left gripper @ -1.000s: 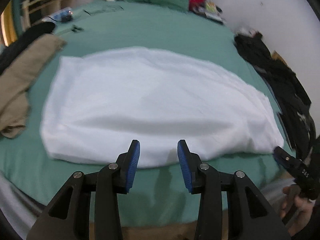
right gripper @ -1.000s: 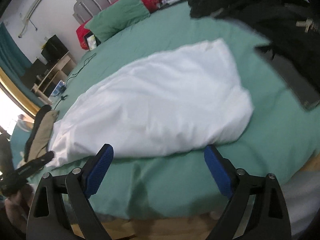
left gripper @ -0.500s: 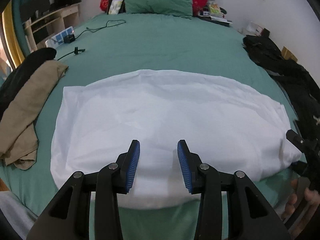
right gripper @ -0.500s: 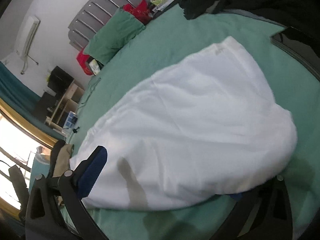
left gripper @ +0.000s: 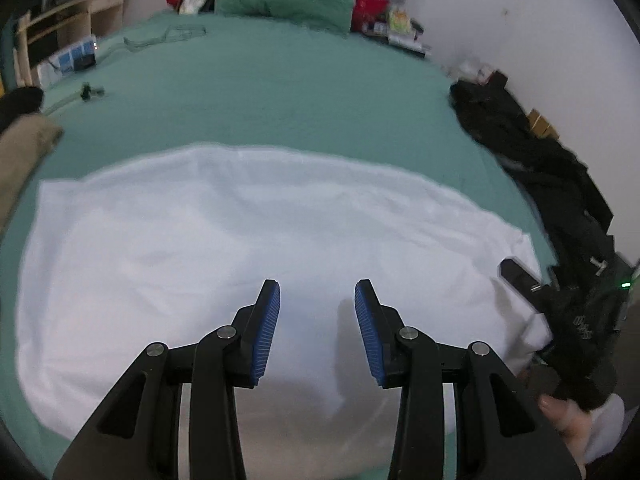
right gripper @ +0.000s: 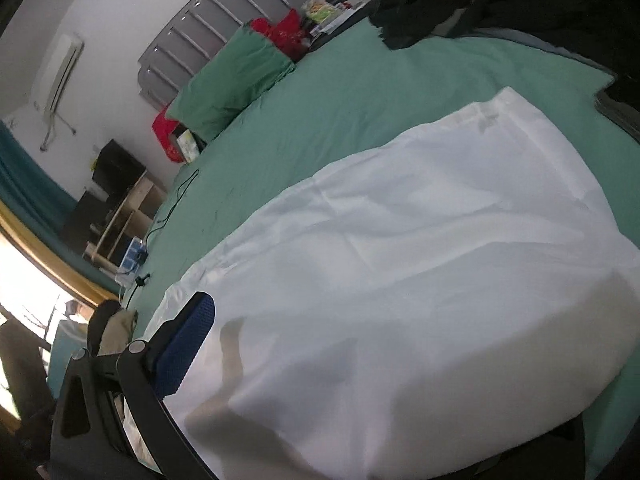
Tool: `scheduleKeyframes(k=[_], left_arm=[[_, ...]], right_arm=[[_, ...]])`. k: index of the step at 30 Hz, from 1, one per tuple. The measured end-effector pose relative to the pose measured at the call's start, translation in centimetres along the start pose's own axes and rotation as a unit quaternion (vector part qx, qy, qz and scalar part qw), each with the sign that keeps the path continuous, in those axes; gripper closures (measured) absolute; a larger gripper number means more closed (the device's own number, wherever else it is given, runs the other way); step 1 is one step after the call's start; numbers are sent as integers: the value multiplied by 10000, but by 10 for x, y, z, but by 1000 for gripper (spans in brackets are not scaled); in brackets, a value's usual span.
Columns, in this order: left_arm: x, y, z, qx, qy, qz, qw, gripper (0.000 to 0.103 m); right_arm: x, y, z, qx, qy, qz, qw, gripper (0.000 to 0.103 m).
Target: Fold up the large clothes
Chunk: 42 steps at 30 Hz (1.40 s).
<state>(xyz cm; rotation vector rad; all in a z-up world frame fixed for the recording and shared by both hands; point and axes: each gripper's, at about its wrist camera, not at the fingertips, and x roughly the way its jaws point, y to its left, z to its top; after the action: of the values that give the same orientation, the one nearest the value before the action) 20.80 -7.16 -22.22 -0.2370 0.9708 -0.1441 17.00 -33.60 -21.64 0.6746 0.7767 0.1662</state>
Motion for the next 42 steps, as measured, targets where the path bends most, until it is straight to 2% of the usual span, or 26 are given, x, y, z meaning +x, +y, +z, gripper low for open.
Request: scheduleKeyframes(k=[2,3,5,7,11,14,20,26,28,30,33,38,40,42], left_arm=[[20,-1,-4,-16,282,20,9996,62],[25,-4,-6,87,290,101,9995,62],[26,-8,-8,261,137,248,9993,62],[27,-11,-10,332,111,386,9986,62],[28,-19,-15,492,13,536,9973,62],[29,-18,-13,495,20,536,9973,62],[28,-17,-13,657,38,430,9969,62],[13,5,-1,462,309,-107,9984,62],[-7,15,1,471,116,-124,9987,62],[-33,27,0,621,-227,8,9978,62],[-73,59,-3,670,-668,247,9952,62],[-109,127,-5,451,-883,680,9927,58],[-117,147,-5,455,-925,862,9909,58],[-126,168,-6,296,-935,898,9911,58]], right_arm=[[1,-2,2,118,10,234,9997,2],[1,-1,2,129,47,420,9990,7],[9,5,0,-41,216,384,9990,50],[14,6,-3,-102,345,345,9988,54],[13,7,0,-40,325,497,9982,63],[7,27,5,-404,220,422,9980,69],[-4,89,14,-1475,88,224,9888,77],[3,140,5,-2264,199,-153,9737,79],[8,157,1,-2512,260,-318,9671,79],[16,178,-7,-2887,353,-523,9553,79],[24,199,-23,-3289,471,-600,9413,79],[47,228,-57,-3533,892,-390,9304,76],[59,242,-75,-3712,1128,-338,9211,74],[69,254,-94,-3970,1385,-351,9066,66]])
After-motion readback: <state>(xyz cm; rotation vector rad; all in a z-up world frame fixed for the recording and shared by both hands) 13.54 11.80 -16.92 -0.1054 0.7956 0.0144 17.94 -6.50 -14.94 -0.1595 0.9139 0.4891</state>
